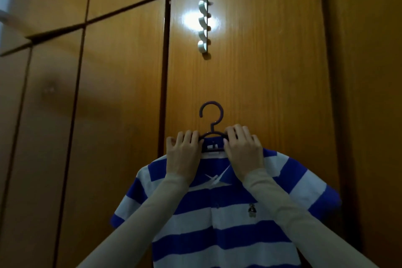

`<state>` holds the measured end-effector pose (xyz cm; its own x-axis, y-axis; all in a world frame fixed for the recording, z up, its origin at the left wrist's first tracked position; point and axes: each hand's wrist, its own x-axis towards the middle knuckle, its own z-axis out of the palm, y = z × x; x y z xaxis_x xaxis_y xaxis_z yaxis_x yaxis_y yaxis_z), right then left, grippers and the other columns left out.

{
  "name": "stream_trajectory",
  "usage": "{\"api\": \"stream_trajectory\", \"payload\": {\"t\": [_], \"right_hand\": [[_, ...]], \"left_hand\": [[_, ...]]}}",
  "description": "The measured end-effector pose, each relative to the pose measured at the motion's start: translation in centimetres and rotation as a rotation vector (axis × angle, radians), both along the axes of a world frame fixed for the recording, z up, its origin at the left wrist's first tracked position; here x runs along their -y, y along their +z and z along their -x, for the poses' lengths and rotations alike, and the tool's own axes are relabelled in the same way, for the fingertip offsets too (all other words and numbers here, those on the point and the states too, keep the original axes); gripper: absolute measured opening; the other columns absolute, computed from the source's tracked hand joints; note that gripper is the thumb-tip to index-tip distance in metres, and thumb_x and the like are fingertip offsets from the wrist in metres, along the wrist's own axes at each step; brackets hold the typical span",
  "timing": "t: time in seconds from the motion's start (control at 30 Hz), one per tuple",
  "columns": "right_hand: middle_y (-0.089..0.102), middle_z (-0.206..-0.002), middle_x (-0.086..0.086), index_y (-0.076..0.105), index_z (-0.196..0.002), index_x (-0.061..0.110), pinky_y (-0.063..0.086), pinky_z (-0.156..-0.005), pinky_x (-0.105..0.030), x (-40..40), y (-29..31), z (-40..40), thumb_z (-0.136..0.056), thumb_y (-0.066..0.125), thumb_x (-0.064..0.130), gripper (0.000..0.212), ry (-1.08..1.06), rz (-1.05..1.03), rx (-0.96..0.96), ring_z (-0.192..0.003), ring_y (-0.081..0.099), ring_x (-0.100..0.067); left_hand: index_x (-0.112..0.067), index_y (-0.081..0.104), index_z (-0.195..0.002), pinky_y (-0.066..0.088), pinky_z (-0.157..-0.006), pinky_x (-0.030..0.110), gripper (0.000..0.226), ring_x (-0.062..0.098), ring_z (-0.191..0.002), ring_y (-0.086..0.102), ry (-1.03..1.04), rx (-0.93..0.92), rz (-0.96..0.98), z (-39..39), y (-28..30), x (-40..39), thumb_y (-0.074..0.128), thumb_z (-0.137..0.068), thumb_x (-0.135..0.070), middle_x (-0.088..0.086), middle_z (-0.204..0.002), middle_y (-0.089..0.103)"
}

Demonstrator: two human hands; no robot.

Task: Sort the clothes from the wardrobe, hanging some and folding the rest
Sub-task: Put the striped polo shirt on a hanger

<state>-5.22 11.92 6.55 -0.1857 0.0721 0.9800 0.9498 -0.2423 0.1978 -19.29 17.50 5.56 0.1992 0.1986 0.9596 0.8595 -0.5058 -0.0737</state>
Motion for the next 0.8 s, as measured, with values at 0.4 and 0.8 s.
{"api": "stream_trajectory", "payload": {"t": [0.4,0.8], "right_hand": [[0.059,-0.074,-0.008,0.061,-0.083,0.007,0.046,-0.053,-0.031,-6.1,15.4,1.5,-0.062,0.081,0.006,0.029,-0.075,-0.164,0.039,-0.067,0.058,-0.025],[0.055,-0.105,-0.002,0.056,-0.115,0.017,0.035,-0.070,-0.024,-8.9,24.3,2.4,-0.097,0.046,0.010,0.022,-0.236,-0.083,0.010,-0.098,0.050,-0.017]], "left_hand": [[-0.019,0.049,-0.112,0.027,-0.101,0.044,0.030,0.021,-0.109,0.049,0.061,0.006,-0.139,0.3,16.0,-6.8,0.027,-0.101,-0.038,0.001,-0.113,0.056],[-0.016,0.054,-0.109,0.030,-0.103,0.045,0.024,0.021,-0.106,0.053,-0.023,0.035,-0.208,-0.8,24.5,-11.7,0.040,-0.099,-0.032,0.003,-0.110,0.058]]}}
